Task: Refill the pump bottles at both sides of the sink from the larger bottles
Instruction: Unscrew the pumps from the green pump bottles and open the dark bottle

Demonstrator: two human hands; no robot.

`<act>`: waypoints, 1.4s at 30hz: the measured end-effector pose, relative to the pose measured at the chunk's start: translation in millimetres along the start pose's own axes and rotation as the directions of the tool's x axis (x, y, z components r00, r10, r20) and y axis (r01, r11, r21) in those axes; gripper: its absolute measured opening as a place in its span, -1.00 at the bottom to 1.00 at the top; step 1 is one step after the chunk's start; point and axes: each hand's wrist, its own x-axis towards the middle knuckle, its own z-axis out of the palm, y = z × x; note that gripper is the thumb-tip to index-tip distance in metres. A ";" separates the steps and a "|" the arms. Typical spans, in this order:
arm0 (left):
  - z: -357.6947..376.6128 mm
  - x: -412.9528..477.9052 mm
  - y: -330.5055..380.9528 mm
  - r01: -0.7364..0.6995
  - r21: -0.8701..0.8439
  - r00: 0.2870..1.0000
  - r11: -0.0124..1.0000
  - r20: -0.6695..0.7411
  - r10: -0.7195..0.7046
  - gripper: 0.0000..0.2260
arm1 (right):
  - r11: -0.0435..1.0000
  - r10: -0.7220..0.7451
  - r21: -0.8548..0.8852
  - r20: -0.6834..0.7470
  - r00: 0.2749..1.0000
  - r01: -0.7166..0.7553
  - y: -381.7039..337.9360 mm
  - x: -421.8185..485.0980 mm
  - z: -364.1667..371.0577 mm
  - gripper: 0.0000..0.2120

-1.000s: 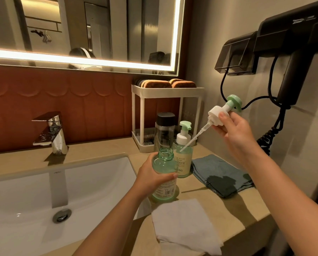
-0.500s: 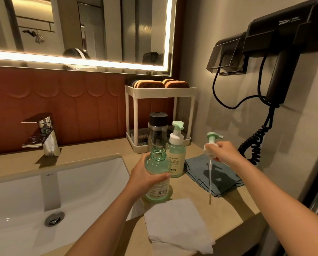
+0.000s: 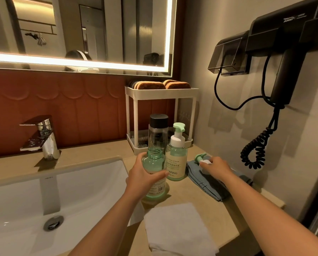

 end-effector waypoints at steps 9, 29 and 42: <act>-4.3 23.9 -9.0 0.029 0.127 0.993 0.991 -0.114 -0.015 -0.17 | 0.901 -0.356 0.204 -0.155 0.921 0.383 -29.1 -9.9 0.5 -0.37; -4.6 63.7 -23.2 0.075 0.230 0.995 0.970 -0.084 -0.057 -0.16 | 0.752 -0.420 0.593 0.092 0.903 0.290 -71.0 -33.1 23.1 -0.67; -16.3 27.0 -1.8 0.020 0.030 0.998 0.999 -0.055 -0.018 -0.30 | 0.779 -0.489 0.550 0.233 0.841 0.301 -76.5 -70.9 15.9 -0.66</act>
